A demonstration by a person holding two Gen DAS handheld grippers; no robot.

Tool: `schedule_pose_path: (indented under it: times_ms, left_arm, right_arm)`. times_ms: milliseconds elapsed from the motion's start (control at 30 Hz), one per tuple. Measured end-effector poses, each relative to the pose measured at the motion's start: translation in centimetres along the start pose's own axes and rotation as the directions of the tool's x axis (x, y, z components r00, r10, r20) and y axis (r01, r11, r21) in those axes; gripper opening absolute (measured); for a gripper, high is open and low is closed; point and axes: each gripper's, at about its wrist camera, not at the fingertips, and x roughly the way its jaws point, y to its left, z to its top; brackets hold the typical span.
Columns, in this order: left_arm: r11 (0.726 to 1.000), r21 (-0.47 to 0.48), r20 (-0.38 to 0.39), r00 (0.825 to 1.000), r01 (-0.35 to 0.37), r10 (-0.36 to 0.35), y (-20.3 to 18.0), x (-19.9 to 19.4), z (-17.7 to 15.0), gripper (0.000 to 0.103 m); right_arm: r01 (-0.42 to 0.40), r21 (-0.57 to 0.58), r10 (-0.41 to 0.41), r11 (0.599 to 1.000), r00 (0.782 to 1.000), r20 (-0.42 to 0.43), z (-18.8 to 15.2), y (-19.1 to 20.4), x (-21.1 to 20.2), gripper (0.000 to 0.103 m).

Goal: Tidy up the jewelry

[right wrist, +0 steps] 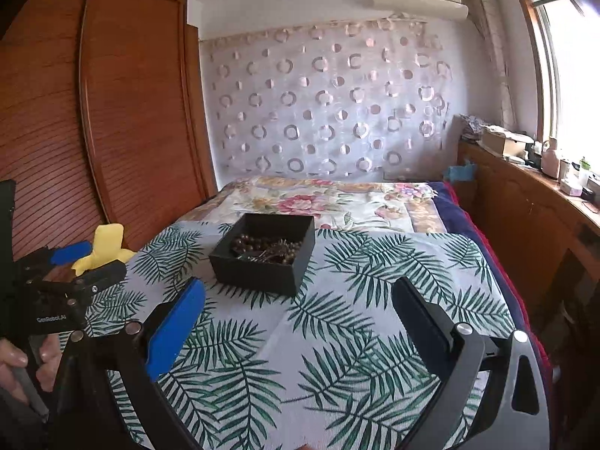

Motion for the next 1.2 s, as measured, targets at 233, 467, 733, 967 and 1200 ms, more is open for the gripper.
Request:
schedule_pose_path:
  times_ms: [233,467,733,967,1200]
  left_arm:
    - [1.0,0.006,0.02,1.0,0.0,-0.001,-0.3,-0.9,-0.4,0.095]
    - [1.0,0.01,0.024,1.0,0.0,-0.001,-0.6,-1.3,-0.4,0.095]
    - [1.0,0.01,0.025,1.0,0.003,-0.003,-0.7,-1.4,-0.4,0.095]
    - [1.0,0.007,0.028,1.0,0.01,-0.01,-0.8,-1.6,-0.4,0.095]
    - [1.0,0.012,0.036,0.999,0.011,-0.011,-1.2,-2.2,0.0,0.095]
  right_arm:
    - [0.017,0.001,-0.017,1.0,1.0,0.011,-0.5,0.1,-0.1,0.1]
    - [0.03,0.018,-0.03,0.999,0.999,0.013,-1.1,-0.3,-0.1,0.1]
    - [0.042,0.018,-0.042,0.999,0.999,0.015,-1.4,-0.4,0.0,0.1]
    - [0.042,0.021,-0.042,0.999,0.999,0.014,-1.4,-0.5,-0.1,0.1]
    - [0.044,0.02,-0.044,0.999,0.999,0.015,-1.4,-0.5,-0.1,0.1]
